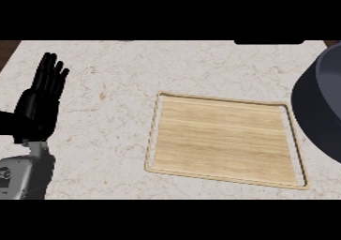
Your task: Pick the tomato from the tray and place it in the pot
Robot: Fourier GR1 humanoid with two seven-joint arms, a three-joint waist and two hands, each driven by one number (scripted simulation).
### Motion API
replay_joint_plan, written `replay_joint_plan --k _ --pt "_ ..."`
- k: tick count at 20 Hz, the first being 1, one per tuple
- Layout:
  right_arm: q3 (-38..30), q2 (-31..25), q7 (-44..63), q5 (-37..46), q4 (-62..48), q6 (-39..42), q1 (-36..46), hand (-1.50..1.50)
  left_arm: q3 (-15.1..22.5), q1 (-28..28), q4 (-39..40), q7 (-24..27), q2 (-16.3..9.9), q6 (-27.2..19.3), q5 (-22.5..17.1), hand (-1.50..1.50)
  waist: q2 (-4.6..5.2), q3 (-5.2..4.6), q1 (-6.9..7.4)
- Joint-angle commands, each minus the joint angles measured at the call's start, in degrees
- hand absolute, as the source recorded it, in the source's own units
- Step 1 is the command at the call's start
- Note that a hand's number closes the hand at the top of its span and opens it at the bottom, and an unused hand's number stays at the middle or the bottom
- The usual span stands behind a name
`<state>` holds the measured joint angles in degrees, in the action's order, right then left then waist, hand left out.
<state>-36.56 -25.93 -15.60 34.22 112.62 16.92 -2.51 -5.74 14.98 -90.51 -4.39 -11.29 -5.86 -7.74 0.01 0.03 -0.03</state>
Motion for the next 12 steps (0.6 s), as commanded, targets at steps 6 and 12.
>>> replay_joint_plan --k 6,12 --pt "-4.2 -14.3 -17.3 -2.2 -37.7 -3.9 12.9 1.5 -0.8 0.3 2.0 3.6 -0.2 1.9 -0.4 0.0 0.28 0.06 1.04" --pt "1.4 -17.4 -24.3 3.0 -54.2 -11.2 20.6 1.5 -0.7 1.5 2.6 2.0 0.8 0.0 1.1 0.0 0.2 0.03 0.75"
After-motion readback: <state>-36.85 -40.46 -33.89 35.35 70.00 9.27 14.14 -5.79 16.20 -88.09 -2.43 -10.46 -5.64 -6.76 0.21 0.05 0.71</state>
